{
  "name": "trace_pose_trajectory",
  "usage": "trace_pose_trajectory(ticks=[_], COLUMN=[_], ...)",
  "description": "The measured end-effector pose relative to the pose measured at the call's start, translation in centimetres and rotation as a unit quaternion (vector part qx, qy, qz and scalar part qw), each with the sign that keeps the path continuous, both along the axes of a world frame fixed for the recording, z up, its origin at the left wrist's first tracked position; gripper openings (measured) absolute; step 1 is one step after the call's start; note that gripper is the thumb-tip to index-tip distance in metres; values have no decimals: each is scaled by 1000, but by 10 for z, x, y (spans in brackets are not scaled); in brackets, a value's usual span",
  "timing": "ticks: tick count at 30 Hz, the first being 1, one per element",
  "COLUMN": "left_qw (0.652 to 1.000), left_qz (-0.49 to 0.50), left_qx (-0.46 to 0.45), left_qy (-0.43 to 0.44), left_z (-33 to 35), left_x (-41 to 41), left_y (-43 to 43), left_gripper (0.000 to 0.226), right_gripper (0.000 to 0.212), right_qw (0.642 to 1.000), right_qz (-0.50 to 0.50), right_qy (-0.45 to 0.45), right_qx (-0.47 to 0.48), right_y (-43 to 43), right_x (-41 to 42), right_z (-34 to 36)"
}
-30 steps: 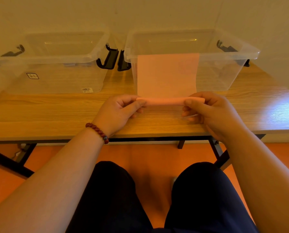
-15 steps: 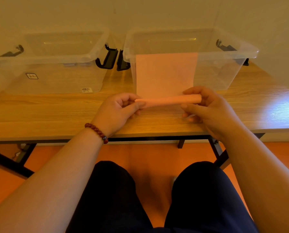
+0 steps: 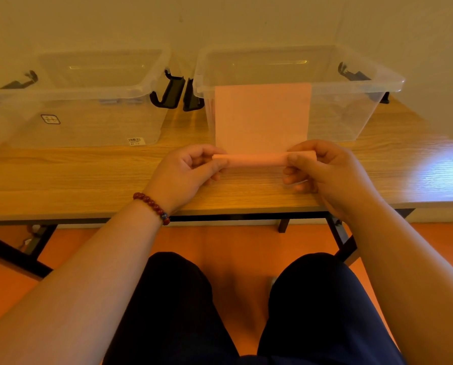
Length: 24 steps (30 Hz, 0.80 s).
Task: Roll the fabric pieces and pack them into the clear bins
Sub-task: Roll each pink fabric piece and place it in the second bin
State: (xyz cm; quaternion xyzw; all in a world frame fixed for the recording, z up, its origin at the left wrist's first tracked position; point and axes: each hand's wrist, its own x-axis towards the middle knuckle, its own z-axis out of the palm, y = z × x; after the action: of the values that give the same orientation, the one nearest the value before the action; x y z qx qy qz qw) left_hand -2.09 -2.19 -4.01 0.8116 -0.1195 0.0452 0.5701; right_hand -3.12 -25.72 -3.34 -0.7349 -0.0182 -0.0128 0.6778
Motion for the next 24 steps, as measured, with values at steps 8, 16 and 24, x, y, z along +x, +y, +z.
trace_pose_trajectory(ticks=[8, 16, 24], left_qw=[1000, 1000, 1000], left_qz=[-9, -6, -15], left_qx=[-10, -2, -4], left_qy=[0, 2, 8], left_z=[0, -1, 1], left_x=[-1, -1, -1], left_y=[-1, 0, -2], left_gripper=[11, 13, 12], right_gripper=[7, 9, 13], right_qw=[1000, 1000, 999], right_qz=[2, 6, 23], right_qy=[-15, -14, -32], right_qx=[-10, -24, -26], right_y=[0, 2, -1], right_x=[-1, -2, -2], right_z=[-1, 0, -2])
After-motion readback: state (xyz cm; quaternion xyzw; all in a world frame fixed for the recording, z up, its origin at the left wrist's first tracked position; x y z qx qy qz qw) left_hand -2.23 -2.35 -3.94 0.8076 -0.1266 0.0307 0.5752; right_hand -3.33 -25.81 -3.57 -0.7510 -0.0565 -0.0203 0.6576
